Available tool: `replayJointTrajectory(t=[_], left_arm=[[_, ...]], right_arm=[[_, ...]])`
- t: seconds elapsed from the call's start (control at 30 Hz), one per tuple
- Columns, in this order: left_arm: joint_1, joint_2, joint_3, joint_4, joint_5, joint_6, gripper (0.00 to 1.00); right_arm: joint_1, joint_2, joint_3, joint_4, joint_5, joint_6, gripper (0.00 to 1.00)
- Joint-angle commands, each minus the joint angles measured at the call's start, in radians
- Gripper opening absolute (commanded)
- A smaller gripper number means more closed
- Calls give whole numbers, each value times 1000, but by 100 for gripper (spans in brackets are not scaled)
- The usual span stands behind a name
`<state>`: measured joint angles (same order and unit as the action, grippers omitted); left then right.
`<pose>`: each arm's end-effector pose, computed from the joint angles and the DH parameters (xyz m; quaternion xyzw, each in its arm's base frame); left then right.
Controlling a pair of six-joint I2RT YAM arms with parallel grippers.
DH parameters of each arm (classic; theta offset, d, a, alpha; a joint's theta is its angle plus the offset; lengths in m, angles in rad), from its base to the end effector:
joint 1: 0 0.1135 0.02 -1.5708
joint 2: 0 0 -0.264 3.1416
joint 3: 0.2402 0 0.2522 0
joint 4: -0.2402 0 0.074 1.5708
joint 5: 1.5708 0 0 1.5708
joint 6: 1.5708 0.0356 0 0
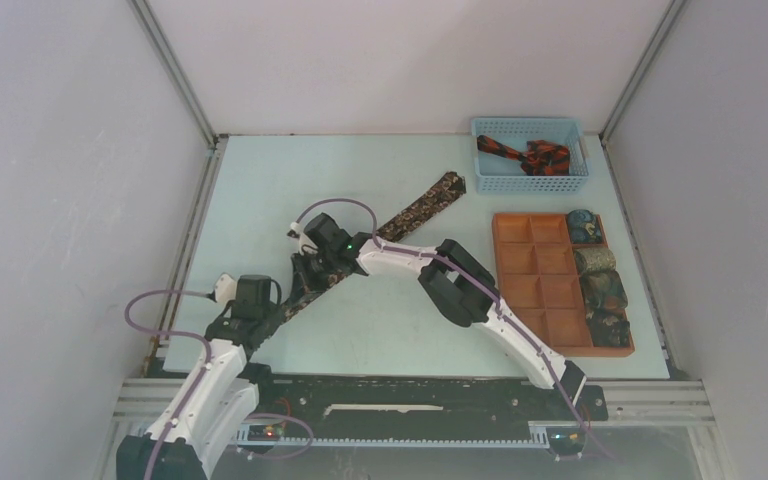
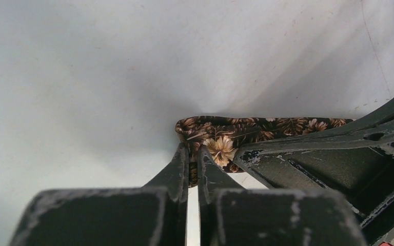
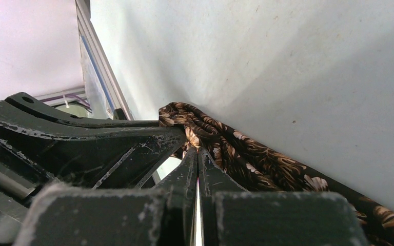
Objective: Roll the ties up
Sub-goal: Roll the tie at the center of the board.
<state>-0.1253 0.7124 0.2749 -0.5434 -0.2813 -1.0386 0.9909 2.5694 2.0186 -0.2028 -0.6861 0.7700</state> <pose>0.1279 -0.0062 0.1467 -0.4543 0.8323 -0.0461 0.3142 0.2859 0.4776 0.1099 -0.2281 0.8442 0.4851 0.0003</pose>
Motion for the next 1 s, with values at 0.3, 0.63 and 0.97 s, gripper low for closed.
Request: replayJointTrajectory(t=[0.3,0.63,0.97], left_arm=[[-6,-31,61,-104,9,24,0],[-5,-11,120,-127,15,41,0],[-5,16,158,-131,27,59,0]], right_arm=[[-39,-85,19,-57,29,-68,7],[-9,-68,63,-97,42,-81,11],[20,-21,94,-120,53,-79,7]])
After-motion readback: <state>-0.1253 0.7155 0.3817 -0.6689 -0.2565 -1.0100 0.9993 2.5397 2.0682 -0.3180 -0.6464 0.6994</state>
